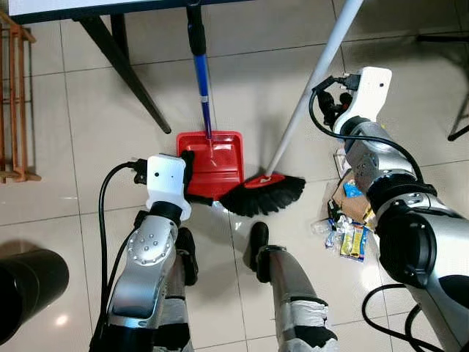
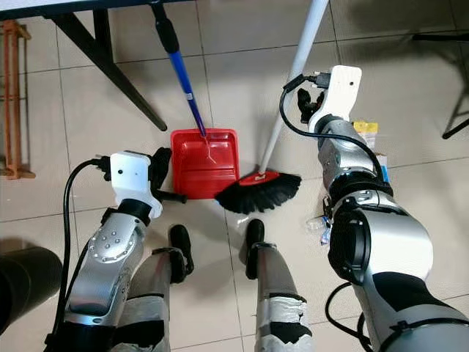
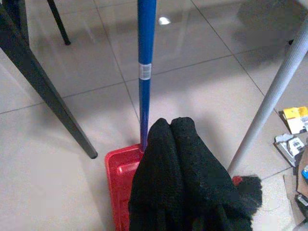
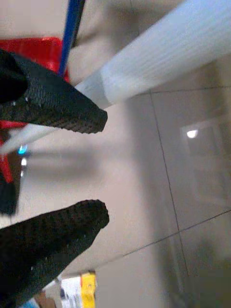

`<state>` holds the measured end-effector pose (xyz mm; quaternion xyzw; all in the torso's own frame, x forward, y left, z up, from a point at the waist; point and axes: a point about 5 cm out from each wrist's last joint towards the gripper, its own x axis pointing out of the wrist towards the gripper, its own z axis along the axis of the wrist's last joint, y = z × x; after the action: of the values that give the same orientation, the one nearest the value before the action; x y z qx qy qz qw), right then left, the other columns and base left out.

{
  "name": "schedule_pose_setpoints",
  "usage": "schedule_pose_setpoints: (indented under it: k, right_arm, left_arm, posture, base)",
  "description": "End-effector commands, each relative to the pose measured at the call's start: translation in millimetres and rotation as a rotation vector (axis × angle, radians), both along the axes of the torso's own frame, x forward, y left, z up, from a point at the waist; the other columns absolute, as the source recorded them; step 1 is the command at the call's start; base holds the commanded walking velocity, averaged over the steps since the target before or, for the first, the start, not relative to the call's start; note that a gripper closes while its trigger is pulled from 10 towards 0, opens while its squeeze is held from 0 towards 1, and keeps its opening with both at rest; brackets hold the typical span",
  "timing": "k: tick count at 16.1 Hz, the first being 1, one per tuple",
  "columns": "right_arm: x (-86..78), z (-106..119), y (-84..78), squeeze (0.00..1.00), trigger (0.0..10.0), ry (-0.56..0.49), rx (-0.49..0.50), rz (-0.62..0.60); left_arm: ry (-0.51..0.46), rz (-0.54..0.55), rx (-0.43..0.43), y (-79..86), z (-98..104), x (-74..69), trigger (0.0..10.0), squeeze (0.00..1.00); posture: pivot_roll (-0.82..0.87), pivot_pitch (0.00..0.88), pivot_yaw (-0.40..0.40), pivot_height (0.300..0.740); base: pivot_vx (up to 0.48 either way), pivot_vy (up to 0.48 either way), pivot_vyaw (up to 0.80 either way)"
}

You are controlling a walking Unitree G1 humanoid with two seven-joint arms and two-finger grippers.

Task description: Sweep floor

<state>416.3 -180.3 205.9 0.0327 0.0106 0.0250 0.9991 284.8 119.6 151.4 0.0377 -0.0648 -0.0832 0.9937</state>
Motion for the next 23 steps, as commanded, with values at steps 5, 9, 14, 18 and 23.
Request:
schedule_pose_setpoints:
  k: [5, 9, 14, 18, 23]
  right_arm:
    - [-8.1, -30, -8.5, 1.0, 10.0, 0.127, -0.108, -0.009]
    - [-5.7, -24, -5.8, 1.0, 10.0, 0.108, -0.093, -0.008]
    - [-4.7, -24, 1.2, 0.0, 10.0, 0.109, -0.083, -0.005]
    - [-4.3, -23, 3.1, 0.0, 10.0, 0.108, -0.032, -0.013]
    - [-1.9, -14, -1.9, 1.0, 10.0, 0.08, 0.132, -0.094]
  left_arm:
    - [0.065, -0.023, -0.004, -5.2, -15, -3.5, 10.0, 0.0]
    - [0.052, -0.038, -0.002, -8.0, -13, 7.4, 10.0, 0.0]
    - [0.024, -0.06, -0.008, -11.7, -6, 19.3, 10.0, 0.0]
    - [0.012, -0.064, -0.013, -12.1, -3, 21.6, 10.0, 0.0]
    - [0.014, -0.06, -0.026, -14.3, -6, 19.7, 10.0, 0.0]
  posture:
    - [0.15, 0.704, -0.039, 0.74]
    - [0.15, 0.643, -0.024, 0.74]
    - [0.16, 0.582, -0.002, 0.74]
    - [0.16, 0.568, 0.001, 0.74]
    - [0.16, 0.575, -0.002, 0.74]
  base:
    - [0.0, 0.0, 0.0]
    - [0.0, 0.0, 0.0]
    - [0.0, 0.0, 0.0]
    - [0.0, 0.0, 0.0]
    - [0.0, 0.0, 0.0]
